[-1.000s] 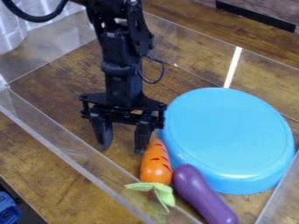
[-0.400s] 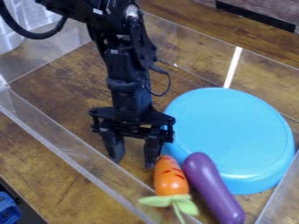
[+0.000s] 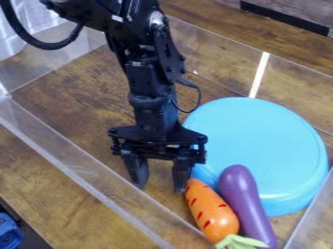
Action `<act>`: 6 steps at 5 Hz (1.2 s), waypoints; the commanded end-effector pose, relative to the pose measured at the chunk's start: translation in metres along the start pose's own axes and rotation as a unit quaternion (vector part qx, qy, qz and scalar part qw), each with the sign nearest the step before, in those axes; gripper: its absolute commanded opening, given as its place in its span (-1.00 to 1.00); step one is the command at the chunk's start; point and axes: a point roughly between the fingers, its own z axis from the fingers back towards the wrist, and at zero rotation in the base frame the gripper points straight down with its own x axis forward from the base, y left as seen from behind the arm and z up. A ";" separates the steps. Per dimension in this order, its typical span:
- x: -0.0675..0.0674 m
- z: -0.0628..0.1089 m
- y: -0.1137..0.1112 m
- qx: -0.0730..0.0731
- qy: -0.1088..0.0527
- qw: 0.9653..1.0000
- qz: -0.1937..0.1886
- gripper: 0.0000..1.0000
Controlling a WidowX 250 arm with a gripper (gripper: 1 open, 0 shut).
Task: Move the carrot to the right side
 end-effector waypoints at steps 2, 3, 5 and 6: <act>0.016 0.015 0.022 -0.001 -0.027 0.999 0.043 -1.00; 0.025 0.019 0.029 0.000 -0.035 0.997 0.065 -1.00; 0.028 0.017 0.043 0.015 -0.035 0.997 0.067 -1.00; 0.034 0.017 0.054 0.020 -0.035 0.997 0.072 1.00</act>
